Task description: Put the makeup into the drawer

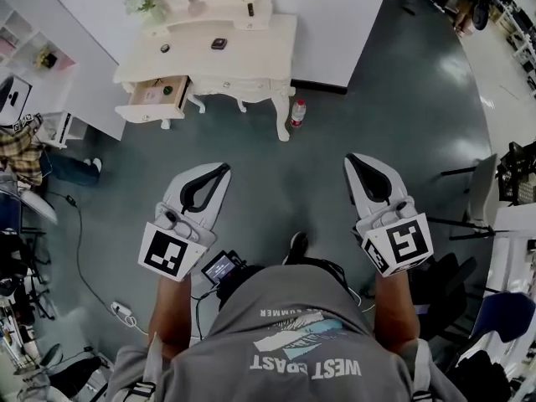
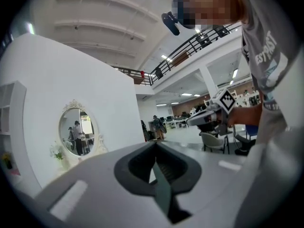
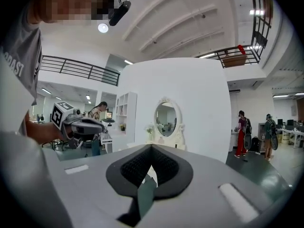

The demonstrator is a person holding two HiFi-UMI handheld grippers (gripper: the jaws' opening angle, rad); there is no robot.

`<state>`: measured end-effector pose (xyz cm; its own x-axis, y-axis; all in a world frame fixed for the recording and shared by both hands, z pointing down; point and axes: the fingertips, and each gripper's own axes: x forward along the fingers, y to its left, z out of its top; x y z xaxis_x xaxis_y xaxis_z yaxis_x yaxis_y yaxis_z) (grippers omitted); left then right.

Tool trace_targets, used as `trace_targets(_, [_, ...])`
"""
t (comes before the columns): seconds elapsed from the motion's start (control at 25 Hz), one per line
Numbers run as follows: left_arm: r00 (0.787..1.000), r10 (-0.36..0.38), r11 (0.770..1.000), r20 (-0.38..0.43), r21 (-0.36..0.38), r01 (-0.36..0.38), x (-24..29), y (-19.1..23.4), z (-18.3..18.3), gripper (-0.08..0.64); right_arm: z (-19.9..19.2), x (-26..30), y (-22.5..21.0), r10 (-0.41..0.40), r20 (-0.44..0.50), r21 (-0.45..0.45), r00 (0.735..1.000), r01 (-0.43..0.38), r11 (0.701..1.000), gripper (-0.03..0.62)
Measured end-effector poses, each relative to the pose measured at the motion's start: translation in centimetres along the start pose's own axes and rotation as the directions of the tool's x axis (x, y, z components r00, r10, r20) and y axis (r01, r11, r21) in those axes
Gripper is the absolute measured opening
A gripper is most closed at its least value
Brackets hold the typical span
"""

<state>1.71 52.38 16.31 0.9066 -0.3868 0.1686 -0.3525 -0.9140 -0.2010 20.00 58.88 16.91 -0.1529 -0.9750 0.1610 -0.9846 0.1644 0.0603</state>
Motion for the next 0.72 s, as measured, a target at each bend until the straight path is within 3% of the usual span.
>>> trace_targets(0.44, [0.994, 0.098, 0.995, -0.044, 0.005, -0.098, 4.5, 2.3, 0.1, 0.002, -1.0, 5.5, -6.0, 0.085, 0.008, 0.018, 0.996, -0.085, 0.996, 0.002])
trace_targets(0.72, [0.996, 0.081, 0.996, -0.031, -0.03, -0.082, 7.6, 8.1, -1.8, 0.002, -0.8, 11.2, -7.1, 0.07, -0.031, 0.007, 0.997, -0.07, 0.998, 0.002])
